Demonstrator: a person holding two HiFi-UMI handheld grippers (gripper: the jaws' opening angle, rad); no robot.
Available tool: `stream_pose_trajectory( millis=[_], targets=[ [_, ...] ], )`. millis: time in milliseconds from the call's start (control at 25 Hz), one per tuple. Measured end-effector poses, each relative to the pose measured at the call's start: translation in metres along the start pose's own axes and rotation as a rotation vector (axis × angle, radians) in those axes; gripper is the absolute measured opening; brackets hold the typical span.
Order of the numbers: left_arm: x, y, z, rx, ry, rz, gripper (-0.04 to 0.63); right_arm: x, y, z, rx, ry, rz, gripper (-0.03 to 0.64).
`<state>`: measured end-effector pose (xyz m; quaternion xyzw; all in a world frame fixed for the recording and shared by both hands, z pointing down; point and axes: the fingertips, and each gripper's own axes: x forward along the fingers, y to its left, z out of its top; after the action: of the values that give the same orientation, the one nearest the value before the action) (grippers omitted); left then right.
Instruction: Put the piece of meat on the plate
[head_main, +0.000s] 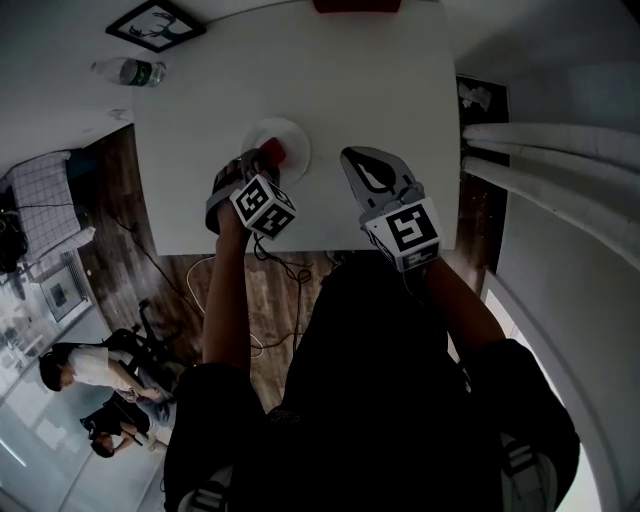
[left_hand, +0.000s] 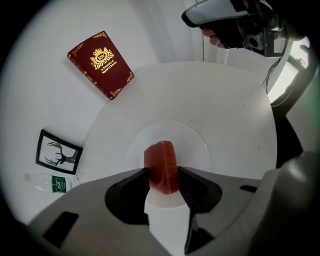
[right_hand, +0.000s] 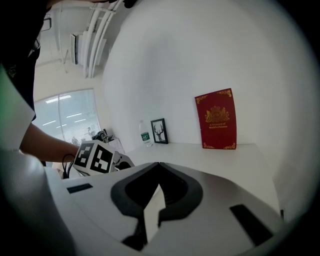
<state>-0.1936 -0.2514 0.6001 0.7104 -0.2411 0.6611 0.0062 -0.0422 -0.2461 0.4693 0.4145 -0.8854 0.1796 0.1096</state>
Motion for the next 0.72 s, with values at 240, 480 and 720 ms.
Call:
stream_pose_trajectory(
  millis=[240, 480, 720],
  targets=[
    [0.002, -0.006, 0.002, 0.023, 0.0, -0.056, 0.198, 0.001, -0.003, 0.006, 0.0, -0.013, -0.014, 0.021],
    [0.004, -0.013, 0.003, 0.016, -0.01, -0.077, 0.202, -0.003, -0.004, 0.008, -0.002, -0.009, -0.03, 0.02],
    [0.005, -0.011, 0.005, 0.015, -0.018, -0.065, 0.202, -0.007, -0.005, 0.012, -0.017, -0.02, -0.04, 0.02]
  ],
)
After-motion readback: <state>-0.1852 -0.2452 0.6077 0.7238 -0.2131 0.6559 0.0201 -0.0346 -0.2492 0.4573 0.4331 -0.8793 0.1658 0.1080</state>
